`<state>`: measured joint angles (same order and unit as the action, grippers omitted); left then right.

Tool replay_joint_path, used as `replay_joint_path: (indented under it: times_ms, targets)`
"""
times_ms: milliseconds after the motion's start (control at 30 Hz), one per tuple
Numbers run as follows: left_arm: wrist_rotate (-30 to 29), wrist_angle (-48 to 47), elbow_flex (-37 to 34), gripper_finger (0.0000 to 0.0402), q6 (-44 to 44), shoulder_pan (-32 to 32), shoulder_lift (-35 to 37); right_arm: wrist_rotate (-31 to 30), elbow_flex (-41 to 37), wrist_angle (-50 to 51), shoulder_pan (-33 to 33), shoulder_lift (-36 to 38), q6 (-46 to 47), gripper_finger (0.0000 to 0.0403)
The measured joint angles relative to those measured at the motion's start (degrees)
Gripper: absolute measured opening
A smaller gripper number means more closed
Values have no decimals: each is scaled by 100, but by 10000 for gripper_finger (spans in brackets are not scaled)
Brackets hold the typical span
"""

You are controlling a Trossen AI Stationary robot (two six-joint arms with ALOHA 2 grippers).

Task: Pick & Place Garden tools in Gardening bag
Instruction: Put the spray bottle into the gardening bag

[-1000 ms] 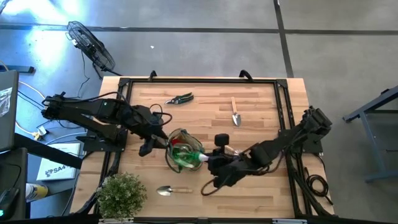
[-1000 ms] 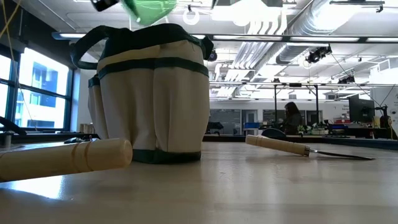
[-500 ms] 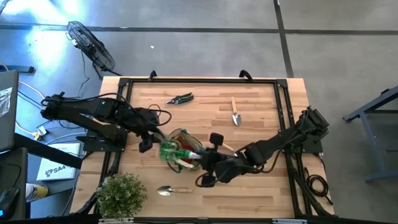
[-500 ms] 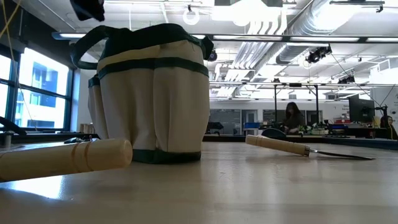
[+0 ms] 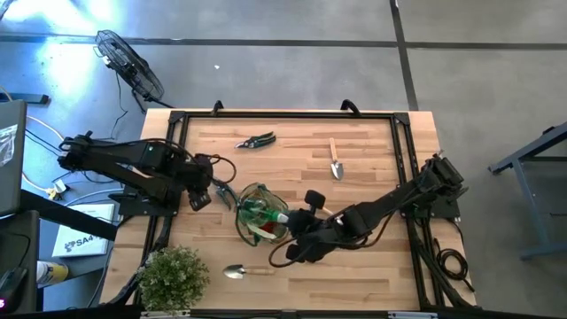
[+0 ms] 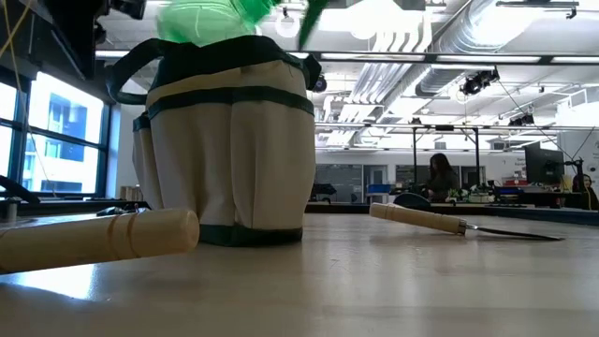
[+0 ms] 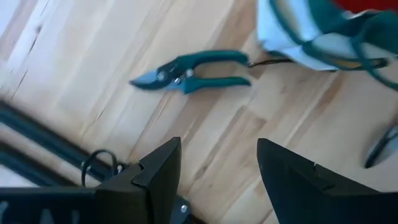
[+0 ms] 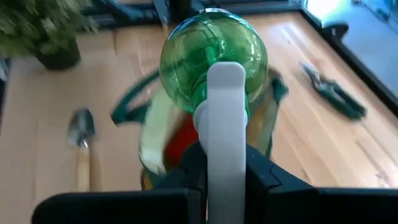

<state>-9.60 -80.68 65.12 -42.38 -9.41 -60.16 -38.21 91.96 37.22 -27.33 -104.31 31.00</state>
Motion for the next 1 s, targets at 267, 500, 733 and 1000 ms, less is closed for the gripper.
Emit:
replay_joint_path:
  times_ms: [267, 500, 733, 1000]
  targets:
    - [-21, 28, -262, 203, -43, 0, -2, 554, -2, 1101, 77, -44, 870, 36]
    - [-59, 47, -428, 203, -39, 0, -2, 692, 42, 2155, 66, -42, 1423, 36]
    - [-64, 126, -463, 203, -36, 0, -2, 978, 44, 2037, 22, -41, 1230, 36]
    - [-198, 138, -463, 203, 10, 0, -2, 1777, 265, 2007, -187, -39, 1116, 36]
